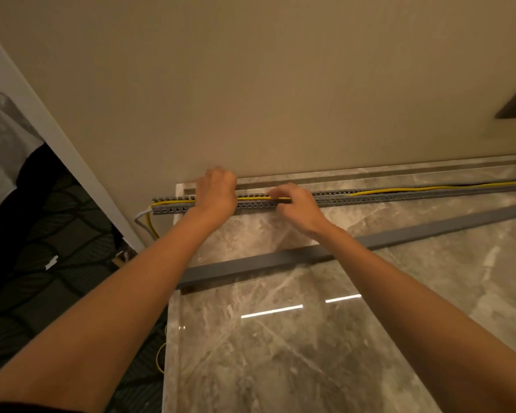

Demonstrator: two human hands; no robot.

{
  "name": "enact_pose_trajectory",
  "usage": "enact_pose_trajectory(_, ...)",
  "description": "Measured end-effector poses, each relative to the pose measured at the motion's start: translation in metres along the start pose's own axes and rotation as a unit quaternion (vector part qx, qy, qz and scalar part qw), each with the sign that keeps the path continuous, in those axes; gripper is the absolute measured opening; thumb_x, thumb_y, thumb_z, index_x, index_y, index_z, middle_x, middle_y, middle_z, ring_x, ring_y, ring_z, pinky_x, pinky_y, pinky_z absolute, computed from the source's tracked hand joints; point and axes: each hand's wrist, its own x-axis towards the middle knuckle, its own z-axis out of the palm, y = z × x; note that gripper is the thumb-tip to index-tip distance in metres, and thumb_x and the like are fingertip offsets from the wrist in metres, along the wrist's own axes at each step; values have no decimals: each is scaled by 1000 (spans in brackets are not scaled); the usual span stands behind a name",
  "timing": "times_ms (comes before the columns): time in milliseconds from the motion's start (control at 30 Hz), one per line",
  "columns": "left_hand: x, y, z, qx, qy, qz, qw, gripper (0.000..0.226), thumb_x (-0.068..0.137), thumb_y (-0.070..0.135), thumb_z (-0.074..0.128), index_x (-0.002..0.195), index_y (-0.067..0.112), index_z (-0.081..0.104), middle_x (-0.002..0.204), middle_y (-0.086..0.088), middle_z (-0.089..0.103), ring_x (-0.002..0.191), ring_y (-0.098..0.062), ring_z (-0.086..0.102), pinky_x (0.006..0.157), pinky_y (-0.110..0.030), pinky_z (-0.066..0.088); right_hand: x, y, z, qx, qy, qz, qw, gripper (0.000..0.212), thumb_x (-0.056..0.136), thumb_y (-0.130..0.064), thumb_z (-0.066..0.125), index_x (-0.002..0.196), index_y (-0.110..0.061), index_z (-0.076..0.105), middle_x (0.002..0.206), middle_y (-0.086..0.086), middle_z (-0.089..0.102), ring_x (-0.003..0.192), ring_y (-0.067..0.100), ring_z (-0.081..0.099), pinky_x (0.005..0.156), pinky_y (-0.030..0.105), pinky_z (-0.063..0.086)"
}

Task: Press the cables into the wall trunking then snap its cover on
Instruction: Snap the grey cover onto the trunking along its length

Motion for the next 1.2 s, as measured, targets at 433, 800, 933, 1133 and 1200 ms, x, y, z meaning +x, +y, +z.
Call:
enact_pose_trajectory(433,-44,206,55,-46,-222,199,953,46,87,36,61,120,6,53,124,-16,55,112,-32,53,90,-39,45,-64,148,-120,-39,-5,114,993,27,79,0,50,95,4,72,81,4,63,99,25,55,98,36,43)
enact_pose_trajectory(800,-17,353,80,-79,-192,109,972,38,77,19,70,110,3,59,121,-16,59,112,-32,55,90,-39,47,-63,269,-228,-175,-57,83,979,43,79,5,46,115,-9,64,127,19,56,122,34,49,107,40,38)
enact_pose_trajectory(933,-8,370,73,-99,-153,47,982,19,83,2,54,99,-1,63,116,-20,61,108,-34,57,86,-40,49,-64,303,-275,-263,-55,101,958,39,82,-6,53,119,-18,58,130,11,54,127,30,43,114,45,23)
enact_pose_trajectory(1133,-10,390,67,-45,-134,-9,990,23,86,4,53,107,0,60,116,-19,60,108,-35,57,84,-39,48,-67,346,-306,-359,-11,121,925,31,89,-11,48,119,-13,53,128,14,50,123,33,45,111,49,23)
enact_pose_trajectory(1200,-8,393,68,-31,-135,-14,990,23,85,7,54,107,0,60,116,-19,61,107,-35,59,83,-39,49,-66,353,-302,-333,23,103,937,28,89,-9,48,117,-10,54,126,15,50,120,33,48,108,44,28)
